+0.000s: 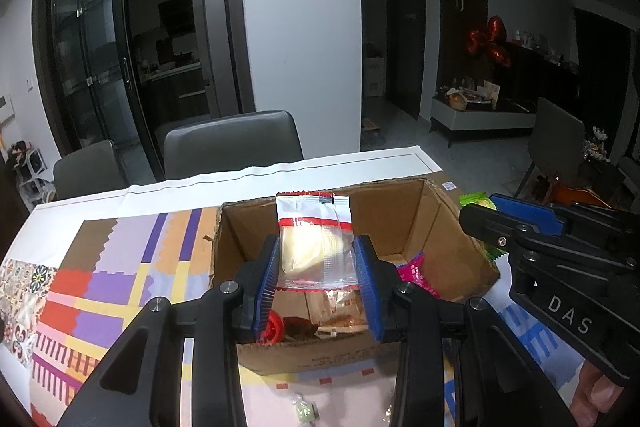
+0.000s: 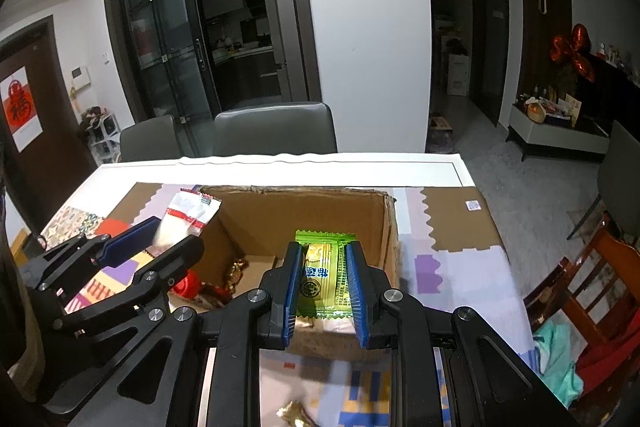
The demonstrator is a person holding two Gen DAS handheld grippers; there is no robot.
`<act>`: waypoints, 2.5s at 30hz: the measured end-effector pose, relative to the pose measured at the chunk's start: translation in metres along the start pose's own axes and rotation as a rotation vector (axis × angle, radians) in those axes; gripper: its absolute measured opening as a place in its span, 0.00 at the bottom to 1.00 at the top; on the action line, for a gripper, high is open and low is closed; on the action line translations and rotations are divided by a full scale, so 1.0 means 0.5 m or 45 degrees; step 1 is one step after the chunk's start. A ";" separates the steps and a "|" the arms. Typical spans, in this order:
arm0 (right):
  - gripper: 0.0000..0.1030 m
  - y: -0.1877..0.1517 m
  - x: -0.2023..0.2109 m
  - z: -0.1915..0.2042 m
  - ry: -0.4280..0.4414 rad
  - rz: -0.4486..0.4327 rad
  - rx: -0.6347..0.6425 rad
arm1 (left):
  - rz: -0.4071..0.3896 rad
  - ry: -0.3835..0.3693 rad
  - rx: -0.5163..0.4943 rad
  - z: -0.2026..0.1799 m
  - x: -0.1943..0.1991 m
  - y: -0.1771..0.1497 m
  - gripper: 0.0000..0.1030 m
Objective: Organize snacks
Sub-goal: 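Open both grippers to drop the pouch and green candy into the box, then withdraw both grippers from the box toward the last two candies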
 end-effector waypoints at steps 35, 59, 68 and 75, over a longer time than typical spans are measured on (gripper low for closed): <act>0.79 0.005 -0.001 -0.002 -0.121 -0.077 0.015 | -0.043 0.166 -0.002 0.050 0.031 0.000 0.78; 0.84 0.007 0.098 0.005 -0.166 -0.152 0.011 | -0.091 0.218 0.000 0.069 0.138 -0.001 0.93; 0.84 -0.018 0.128 0.008 -0.209 -0.162 0.037 | -0.074 0.231 0.008 0.089 0.162 -0.034 0.93; 0.84 -0.055 0.134 0.026 -0.208 -0.146 0.071 | -0.042 0.228 0.004 0.092 0.172 -0.070 0.93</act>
Point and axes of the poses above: each gripper's, at about its wrist camera, not at the fingertips, and x roughly against the way its jaws point, z to its left, y to its top, the point moved 4 cm from there along -x, roughly the way its jaws point, and after that the axes turned 14 degrees about -z, right-handed, at the moved point
